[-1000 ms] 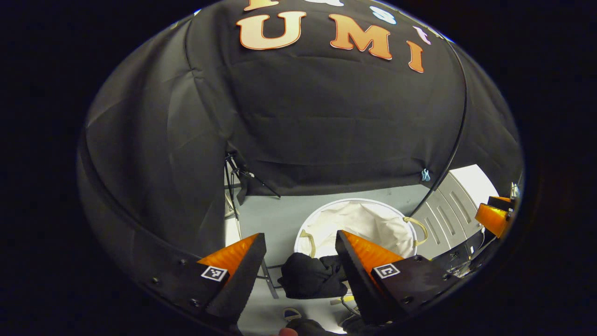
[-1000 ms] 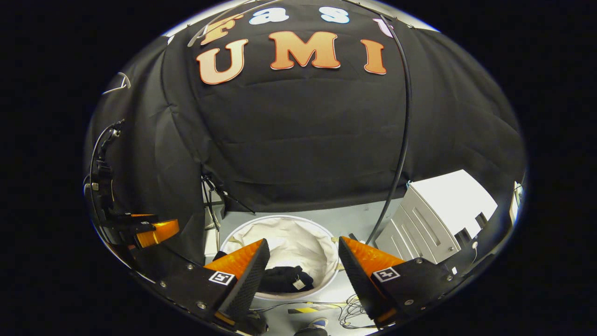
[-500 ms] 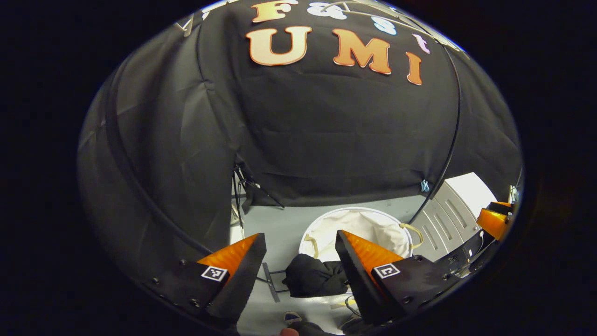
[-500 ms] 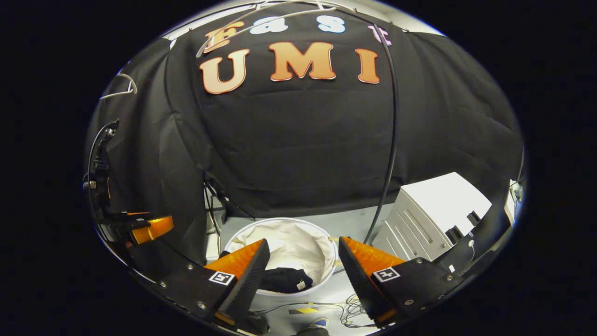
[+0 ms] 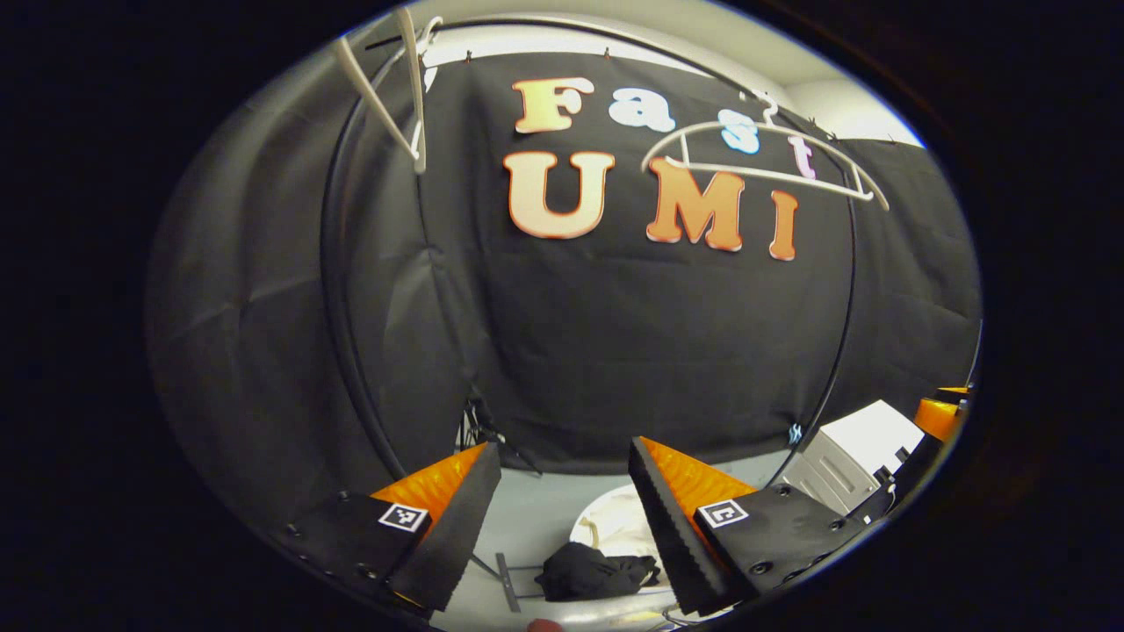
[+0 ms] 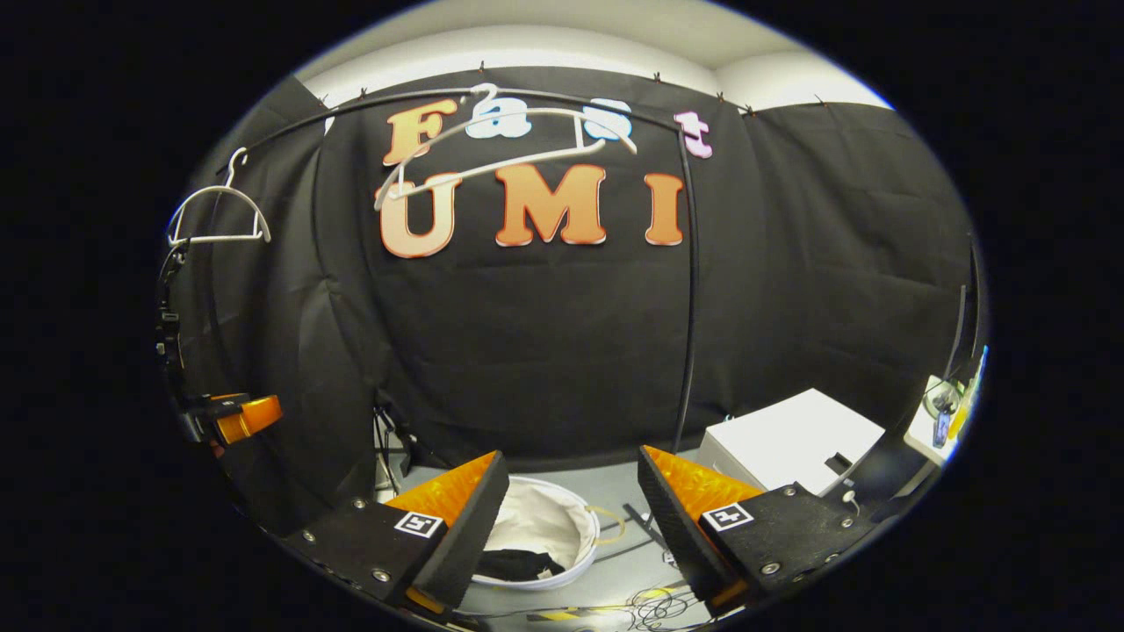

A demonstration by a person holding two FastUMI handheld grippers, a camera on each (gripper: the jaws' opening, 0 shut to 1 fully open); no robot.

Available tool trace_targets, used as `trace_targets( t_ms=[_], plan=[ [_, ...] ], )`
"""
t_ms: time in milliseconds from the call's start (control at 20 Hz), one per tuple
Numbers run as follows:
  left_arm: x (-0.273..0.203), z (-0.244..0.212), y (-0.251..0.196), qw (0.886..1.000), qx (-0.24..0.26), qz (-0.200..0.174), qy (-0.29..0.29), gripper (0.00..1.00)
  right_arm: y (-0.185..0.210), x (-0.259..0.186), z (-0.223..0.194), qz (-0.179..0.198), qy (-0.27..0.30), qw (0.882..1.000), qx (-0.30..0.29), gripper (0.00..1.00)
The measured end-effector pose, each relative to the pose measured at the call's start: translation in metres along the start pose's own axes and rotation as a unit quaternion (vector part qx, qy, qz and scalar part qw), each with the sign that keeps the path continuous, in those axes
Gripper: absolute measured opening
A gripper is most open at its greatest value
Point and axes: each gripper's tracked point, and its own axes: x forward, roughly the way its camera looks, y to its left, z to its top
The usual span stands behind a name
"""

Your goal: Grasp the clothes on the hanger with both hands and then place them into the laundry hamper below.

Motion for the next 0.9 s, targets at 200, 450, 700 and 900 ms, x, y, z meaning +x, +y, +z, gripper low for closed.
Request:
trace_targets(
  t_ms=[200, 450, 700, 900],
  plan=[
    [-0.015, 0.063, -0.002, 0.998, -0.008, 0.007, -0.067, 0.96, 0.0, -0.014, 0.056, 0.002, -0.055, 0.998, -0.015, 0.92],
    [-0.035, 0.122, -0.007, 0.991, -0.019, 0.001, -0.131, 0.96, -0.003, -0.024, 0.1, 0.001, -0.103, 0.995, 0.0, 0.92],
    [-0.043, 0.153, -0.012, 0.984, -0.003, -0.001, -0.177, 1.0, -0.024, -0.034, 0.124, -0.022, -0.137, 0.99, 0.005, 0.92],
    [-0.038, 0.151, -0.022, 0.984, -0.013, -0.017, -0.18, 0.96, -0.037, -0.035, 0.129, -0.036, -0.145, 0.989, 0.009, 0.92]
  ],
)
